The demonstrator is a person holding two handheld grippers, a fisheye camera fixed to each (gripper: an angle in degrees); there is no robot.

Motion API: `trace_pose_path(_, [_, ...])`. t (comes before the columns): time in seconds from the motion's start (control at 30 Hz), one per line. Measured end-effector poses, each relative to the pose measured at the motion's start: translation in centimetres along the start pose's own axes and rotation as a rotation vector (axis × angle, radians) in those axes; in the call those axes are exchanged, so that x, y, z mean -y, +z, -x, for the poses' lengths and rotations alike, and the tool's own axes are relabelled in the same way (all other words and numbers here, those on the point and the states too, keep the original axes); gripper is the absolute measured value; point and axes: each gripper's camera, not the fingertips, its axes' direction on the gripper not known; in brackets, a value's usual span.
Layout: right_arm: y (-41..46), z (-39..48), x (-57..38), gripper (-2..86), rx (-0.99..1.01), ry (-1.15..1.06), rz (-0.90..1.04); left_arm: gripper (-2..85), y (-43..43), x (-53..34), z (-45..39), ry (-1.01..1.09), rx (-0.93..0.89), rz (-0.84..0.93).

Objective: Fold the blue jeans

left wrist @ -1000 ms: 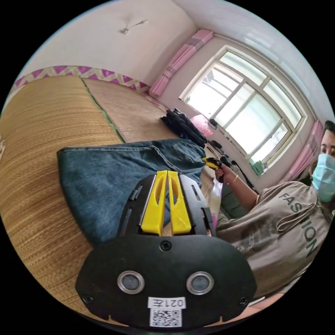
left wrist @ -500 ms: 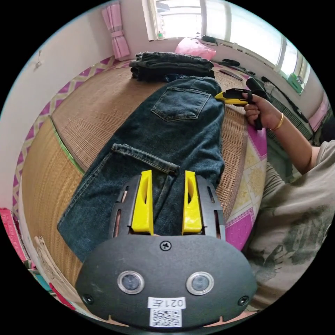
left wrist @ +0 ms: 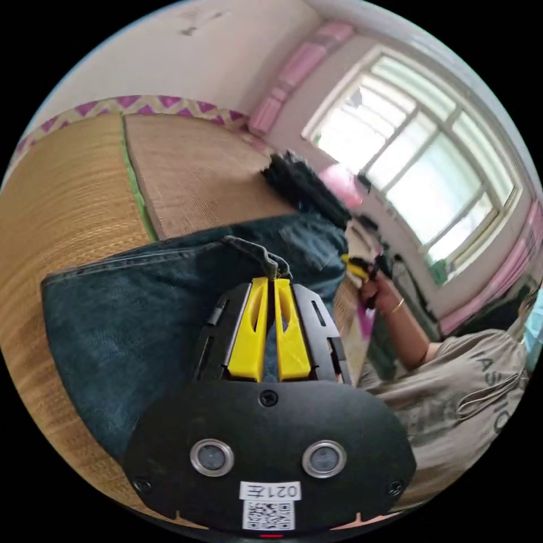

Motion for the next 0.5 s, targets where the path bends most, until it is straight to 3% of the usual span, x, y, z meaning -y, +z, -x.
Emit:
trace_pose_path(0.13, [0.0,-0.6,-0.2,1.0,0.023,0.021,0.005,-0.9,-13.5,-5.2,5.5,-0.09,0.013,-0.266])
trace_pose_path(0.3, [-0.2,-0.7,-0.4,1.0,0.014,0.016,0.004,-0.2,-33.7,-17.1,15.4,-0.298,0.234,-0.589])
trace_pose_path(0.4, [-0.4,-0.7,-0.5,1.0,0.01,0.015,0.002,2.1,-39.6,-25.2,23.5,-0.503,0.383,-0.643])
trace_pose_path(0.5, [-0.6,-0.8,-0.5,1.0,0.007,0.017,0.003,3.7,-40.1,-33.3,31.8,-0.689,0.323,-0.563])
